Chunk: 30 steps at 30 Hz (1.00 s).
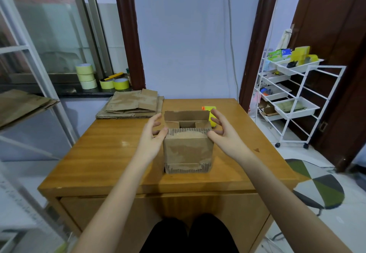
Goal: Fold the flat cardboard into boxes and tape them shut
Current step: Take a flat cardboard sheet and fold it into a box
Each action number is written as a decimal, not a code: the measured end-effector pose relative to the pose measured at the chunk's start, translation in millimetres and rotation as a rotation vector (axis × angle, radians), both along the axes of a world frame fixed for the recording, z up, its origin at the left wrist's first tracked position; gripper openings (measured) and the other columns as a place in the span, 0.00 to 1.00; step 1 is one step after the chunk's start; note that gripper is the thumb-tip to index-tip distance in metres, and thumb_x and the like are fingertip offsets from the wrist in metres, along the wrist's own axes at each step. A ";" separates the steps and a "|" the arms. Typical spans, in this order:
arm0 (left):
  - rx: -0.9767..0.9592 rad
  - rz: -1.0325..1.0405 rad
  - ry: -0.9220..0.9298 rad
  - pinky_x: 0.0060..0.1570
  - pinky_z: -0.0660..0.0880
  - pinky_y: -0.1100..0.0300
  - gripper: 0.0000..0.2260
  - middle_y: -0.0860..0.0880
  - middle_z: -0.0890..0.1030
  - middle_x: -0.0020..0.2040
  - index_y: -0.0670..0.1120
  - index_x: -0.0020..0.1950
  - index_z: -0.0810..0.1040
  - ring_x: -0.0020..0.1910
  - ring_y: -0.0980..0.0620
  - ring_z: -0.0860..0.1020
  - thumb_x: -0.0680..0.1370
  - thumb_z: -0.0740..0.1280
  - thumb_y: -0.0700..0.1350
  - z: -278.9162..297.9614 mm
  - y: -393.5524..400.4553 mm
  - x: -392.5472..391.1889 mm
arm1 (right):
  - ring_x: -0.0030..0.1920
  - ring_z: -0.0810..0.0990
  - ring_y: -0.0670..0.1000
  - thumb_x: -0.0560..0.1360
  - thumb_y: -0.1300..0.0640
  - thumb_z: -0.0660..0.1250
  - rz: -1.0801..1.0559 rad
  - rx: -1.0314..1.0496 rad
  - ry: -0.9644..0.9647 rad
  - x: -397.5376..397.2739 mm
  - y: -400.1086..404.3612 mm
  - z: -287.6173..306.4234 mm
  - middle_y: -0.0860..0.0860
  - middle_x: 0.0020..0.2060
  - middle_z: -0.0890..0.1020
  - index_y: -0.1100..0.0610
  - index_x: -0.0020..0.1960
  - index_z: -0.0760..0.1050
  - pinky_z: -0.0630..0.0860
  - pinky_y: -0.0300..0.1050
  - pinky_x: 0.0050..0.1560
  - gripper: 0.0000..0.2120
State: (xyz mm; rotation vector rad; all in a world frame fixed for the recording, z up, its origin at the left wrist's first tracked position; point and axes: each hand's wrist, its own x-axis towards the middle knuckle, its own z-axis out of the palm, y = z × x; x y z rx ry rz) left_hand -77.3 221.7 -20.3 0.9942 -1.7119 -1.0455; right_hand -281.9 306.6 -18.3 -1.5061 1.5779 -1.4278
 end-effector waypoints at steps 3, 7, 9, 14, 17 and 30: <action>-0.018 -0.024 -0.034 0.56 0.68 0.61 0.25 0.45 0.68 0.69 0.54 0.76 0.60 0.61 0.50 0.73 0.81 0.62 0.41 4.6 0.6 0.2 | 0.73 0.59 0.44 0.78 0.64 0.63 0.026 -0.014 0.042 1.1 -2.9 7.2 0.46 0.72 0.63 0.49 0.77 0.51 0.65 0.44 0.70 0.34; -0.055 -0.065 -0.062 0.58 0.65 0.64 0.25 0.45 0.65 0.71 0.59 0.75 0.58 0.66 0.49 0.69 0.82 0.60 0.40 8.5 2.0 1.5 | 0.70 0.64 0.44 0.77 0.64 0.63 0.014 -0.006 0.069 -0.2 -3.3 9.1 0.45 0.68 0.67 0.48 0.75 0.58 0.68 0.42 0.67 0.30; -0.077 -0.081 -0.079 0.60 0.63 0.65 0.23 0.46 0.66 0.71 0.59 0.73 0.61 0.66 0.50 0.69 0.82 0.59 0.40 8.5 2.7 2.1 | 0.66 0.70 0.47 0.77 0.64 0.62 -0.007 0.005 0.134 -1.2 -2.4 7.9 0.44 0.63 0.71 0.48 0.69 0.68 0.69 0.45 0.66 0.22; -0.084 -0.119 -0.127 0.64 0.66 0.60 0.13 0.54 0.75 0.63 0.54 0.62 0.76 0.62 0.57 0.71 0.82 0.58 0.41 3.3 0.5 4.8 | 0.64 0.68 0.43 0.80 0.61 0.58 0.002 0.047 0.223 -1.2 0.1 4.2 0.44 0.62 0.71 0.52 0.62 0.75 0.67 0.41 0.63 0.14; -0.059 -0.104 -0.117 0.53 0.68 0.70 0.11 0.56 0.76 0.59 0.49 0.61 0.79 0.59 0.59 0.72 0.81 0.61 0.42 5.3 -0.9 4.2 | 0.60 0.72 0.44 0.79 0.54 0.63 -0.093 0.059 0.275 2.5 -5.3 7.6 0.44 0.58 0.73 0.53 0.58 0.77 0.70 0.45 0.62 0.10; 0.174 0.056 -0.003 0.33 0.79 0.56 0.01 0.50 0.80 0.44 0.49 0.45 0.81 0.45 0.52 0.78 0.75 0.72 0.44 19.6 -8.6 -2.9 | 0.50 0.76 0.53 0.75 0.54 0.69 -0.224 0.137 0.137 6.6 -24.7 14.1 0.51 0.46 0.79 0.59 0.47 0.77 0.75 0.50 0.51 0.08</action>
